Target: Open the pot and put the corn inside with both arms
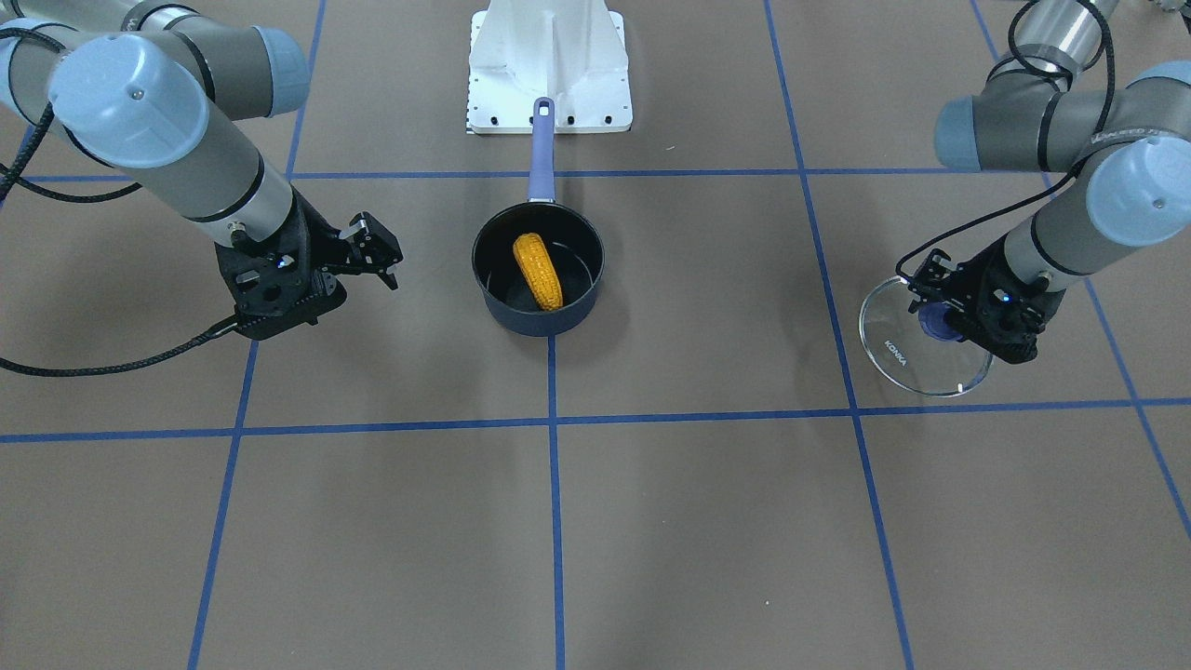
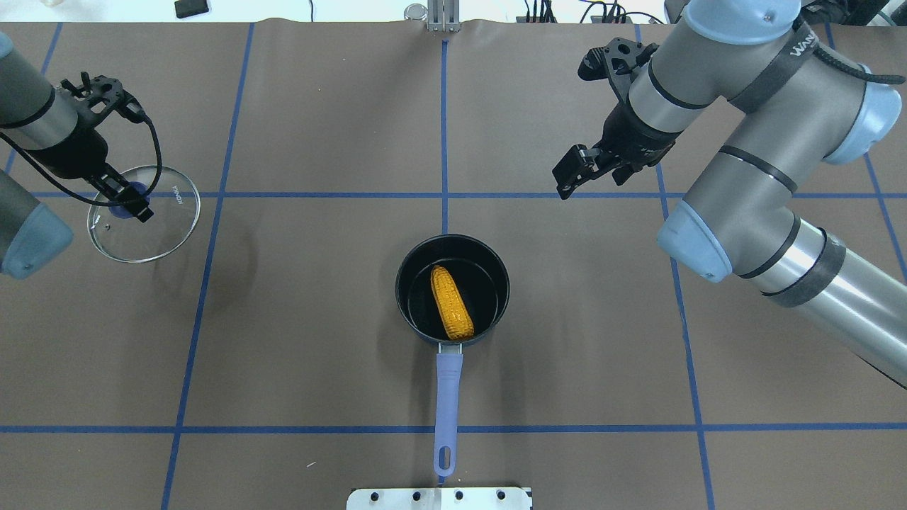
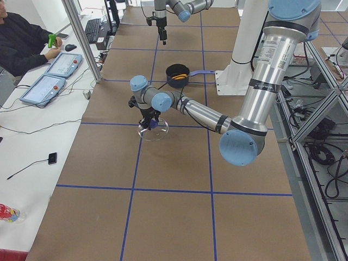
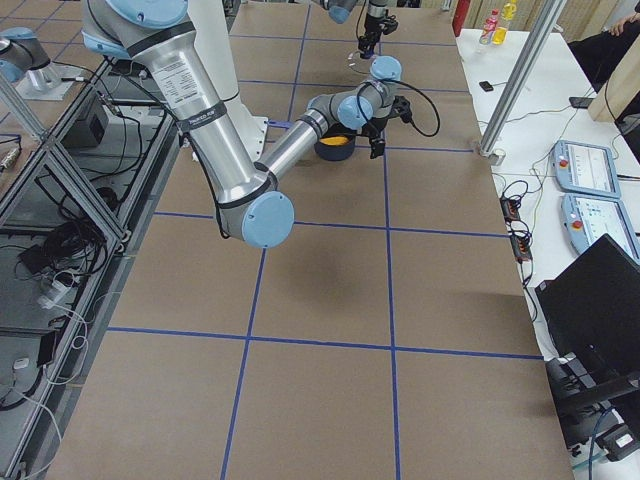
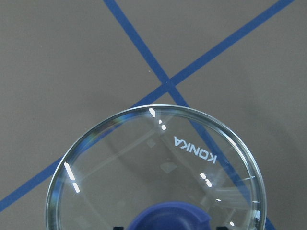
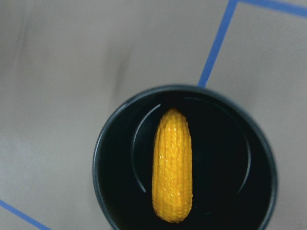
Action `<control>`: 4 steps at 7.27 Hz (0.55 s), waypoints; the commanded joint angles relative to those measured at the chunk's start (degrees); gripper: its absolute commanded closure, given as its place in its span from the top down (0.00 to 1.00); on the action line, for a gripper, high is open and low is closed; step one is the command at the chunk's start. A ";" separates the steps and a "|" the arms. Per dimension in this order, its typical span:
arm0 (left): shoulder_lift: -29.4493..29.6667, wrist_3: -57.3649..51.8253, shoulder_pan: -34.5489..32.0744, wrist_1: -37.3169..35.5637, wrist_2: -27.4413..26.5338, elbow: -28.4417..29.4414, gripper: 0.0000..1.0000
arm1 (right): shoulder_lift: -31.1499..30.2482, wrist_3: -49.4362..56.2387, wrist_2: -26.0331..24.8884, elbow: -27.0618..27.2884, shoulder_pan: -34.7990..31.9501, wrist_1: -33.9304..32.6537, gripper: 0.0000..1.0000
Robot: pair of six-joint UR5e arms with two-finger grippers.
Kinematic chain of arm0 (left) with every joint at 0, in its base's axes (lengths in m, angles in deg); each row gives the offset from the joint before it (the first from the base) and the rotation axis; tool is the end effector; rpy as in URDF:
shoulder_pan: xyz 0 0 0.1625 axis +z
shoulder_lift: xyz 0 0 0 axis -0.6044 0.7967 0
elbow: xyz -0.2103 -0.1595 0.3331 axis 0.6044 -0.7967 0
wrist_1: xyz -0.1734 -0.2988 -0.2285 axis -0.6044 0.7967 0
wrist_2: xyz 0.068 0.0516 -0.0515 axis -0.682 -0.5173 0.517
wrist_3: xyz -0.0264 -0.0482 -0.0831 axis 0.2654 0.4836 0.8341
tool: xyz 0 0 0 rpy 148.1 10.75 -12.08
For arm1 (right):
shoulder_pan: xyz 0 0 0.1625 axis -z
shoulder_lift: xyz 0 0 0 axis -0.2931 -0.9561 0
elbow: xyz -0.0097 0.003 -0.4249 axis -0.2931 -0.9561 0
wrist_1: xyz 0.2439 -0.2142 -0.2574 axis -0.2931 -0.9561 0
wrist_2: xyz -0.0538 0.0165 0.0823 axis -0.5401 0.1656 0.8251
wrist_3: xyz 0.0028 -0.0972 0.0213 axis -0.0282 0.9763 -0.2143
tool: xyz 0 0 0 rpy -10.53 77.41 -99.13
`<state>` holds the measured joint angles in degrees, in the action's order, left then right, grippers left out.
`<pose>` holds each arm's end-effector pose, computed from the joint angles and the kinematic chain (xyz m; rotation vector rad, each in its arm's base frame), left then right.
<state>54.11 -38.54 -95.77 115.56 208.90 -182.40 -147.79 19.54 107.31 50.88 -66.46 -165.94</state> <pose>0.2571 -0.5489 0.4608 0.1685 0.8152 0.6377 -0.3598 -0.5273 0.2559 0.1389 -0.9508 -0.3279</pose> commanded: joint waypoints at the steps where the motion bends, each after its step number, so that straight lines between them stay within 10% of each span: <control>1: 0.63 -0.24 0.40 0.05 -0.06 2.16 0.63 | -0.25 0.17 -0.06 -0.07 -0.06 0.00 1.00; 4: 2.91 -0.24 0.49 -0.04 0.03 6.55 0.64 | -0.43 0.17 -0.24 -0.16 -0.06 0.00 1.00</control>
<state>55.84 -38.80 -95.31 115.55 208.92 -177.87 -148.18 19.71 107.10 50.74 -66.52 -165.94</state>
